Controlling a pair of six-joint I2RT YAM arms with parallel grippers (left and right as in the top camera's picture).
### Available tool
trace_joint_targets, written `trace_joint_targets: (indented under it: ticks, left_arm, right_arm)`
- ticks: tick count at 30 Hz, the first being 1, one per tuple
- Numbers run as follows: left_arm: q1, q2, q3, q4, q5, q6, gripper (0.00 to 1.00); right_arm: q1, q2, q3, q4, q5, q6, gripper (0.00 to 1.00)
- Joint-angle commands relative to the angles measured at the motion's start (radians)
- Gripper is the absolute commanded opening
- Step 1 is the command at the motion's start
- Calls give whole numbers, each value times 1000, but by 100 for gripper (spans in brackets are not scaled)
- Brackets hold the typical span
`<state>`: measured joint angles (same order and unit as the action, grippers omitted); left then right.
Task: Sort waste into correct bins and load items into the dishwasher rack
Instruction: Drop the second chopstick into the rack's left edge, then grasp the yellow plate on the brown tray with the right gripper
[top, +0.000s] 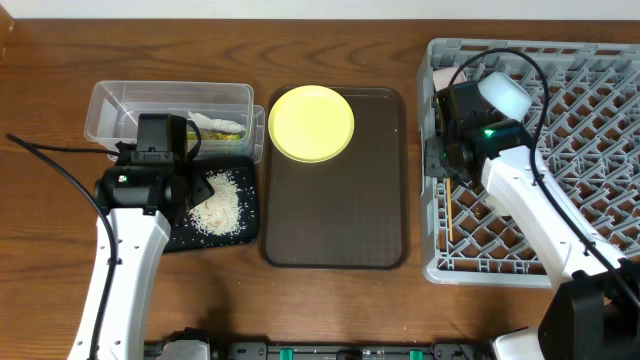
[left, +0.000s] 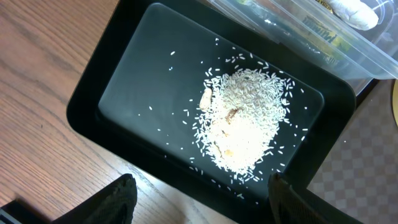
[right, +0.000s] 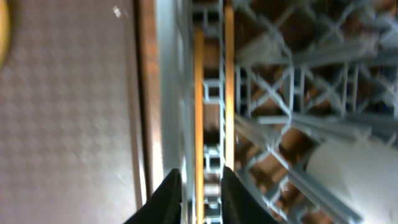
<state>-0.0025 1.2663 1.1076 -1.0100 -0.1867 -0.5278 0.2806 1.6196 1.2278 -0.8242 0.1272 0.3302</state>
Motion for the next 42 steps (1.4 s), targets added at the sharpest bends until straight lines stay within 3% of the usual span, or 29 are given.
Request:
trace_joint_targets:
  ticks: [1, 5, 11, 25, 32, 38, 41, 42]
  left_arm:
    - [4, 6, 7, -3, -5, -12, 70]
    - [4, 6, 7, -3, -5, -13, 70]
    - [4, 6, 7, -3, -5, -13, 70]
    - [4, 8, 7, -3, -5, -13, 70]
    - [4, 8, 7, -6, -5, -12, 70]
    - [4, 8, 7, -6, -5, -13, 70]
    - [4, 8, 7, -6, -5, -13, 70]
    - [4, 8, 7, -7, -5, -13, 70]
  right_arm:
    - [-11, -47, 20, 64, -13, -21, 24]
    - [6, -56, 20, 241, -128, -21, 34]
    - [82, 4, 20, 434, -180, -21, 36]
    - [237, 370, 20, 763, -53, 83, 32]
    - [262, 467, 20, 808, -52, 149, 31]
    - [261, 473, 20, 713, 1, 148, 22]
    - [255, 466, 20, 663, 19, 148, 1]
    - [251, 460, 20, 646, 19, 148, 1]
